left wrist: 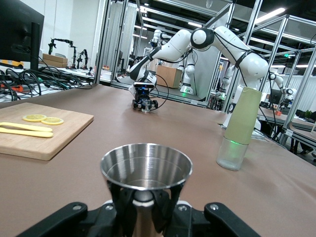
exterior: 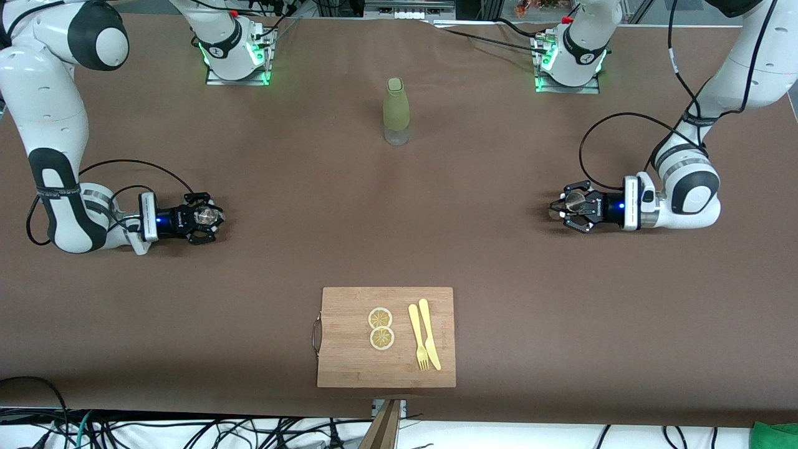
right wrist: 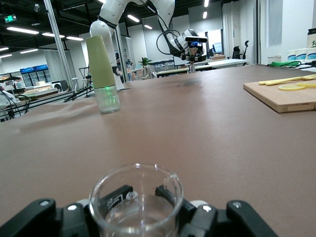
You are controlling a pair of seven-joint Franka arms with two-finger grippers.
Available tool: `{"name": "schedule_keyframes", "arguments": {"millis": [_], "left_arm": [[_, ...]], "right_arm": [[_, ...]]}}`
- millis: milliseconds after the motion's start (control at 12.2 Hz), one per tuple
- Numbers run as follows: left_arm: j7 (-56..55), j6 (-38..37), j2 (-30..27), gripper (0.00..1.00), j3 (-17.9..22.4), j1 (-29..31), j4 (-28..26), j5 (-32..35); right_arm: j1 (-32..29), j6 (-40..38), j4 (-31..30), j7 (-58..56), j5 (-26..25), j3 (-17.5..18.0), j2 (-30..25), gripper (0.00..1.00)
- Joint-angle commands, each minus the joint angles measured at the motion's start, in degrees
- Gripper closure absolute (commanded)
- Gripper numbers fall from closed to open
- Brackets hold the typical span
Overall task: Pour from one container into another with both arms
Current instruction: 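Lift the glass and jigger, bringing both grippers together mid-table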
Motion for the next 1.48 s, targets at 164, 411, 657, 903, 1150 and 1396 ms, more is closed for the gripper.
{"name": "schedule_keyframes", "arguments": {"millis": [164,411,657,903,1150,1396], "left_arm": [[0.9,0.9,-0.6,1.0,0.3,-1.7,-1.1,-3.0],[1.1,1.9,-0.6,1.0,0.3,-3.1,-1.5,-4.4],[1.1,2.5,-0.6,1.0,0.3,-4.2,-1.8,-5.3],[1.6,3.5,-0.6,1.0,0.3,-6.2,-2.2,-7.5],[3.0,5.6,-0.6,1.0,0.3,-9.5,-3.0,-11.4],[4.2,7.2,-0.5,1.0,0.3,-13.4,-3.7,-15.9]], "right_arm": [[2.1,0.0,0.5,3.4,-2.5,-0.3,-1.5,0.81],[4.1,2.3,0.5,9.6,-5.6,-0.3,-5.5,0.82],[5.0,3.2,0.5,10.5,-5.9,-0.3,-5.9,0.88],[7.1,4.8,0.5,14.2,-6.4,-0.2,-8.0,0.89],[8.8,5.6,0.5,18.9,-6.7,-0.1,-10.4,0.89],[9.4,6.3,0.5,20.6,-6.5,1.3,-10.5,0.89]]}}
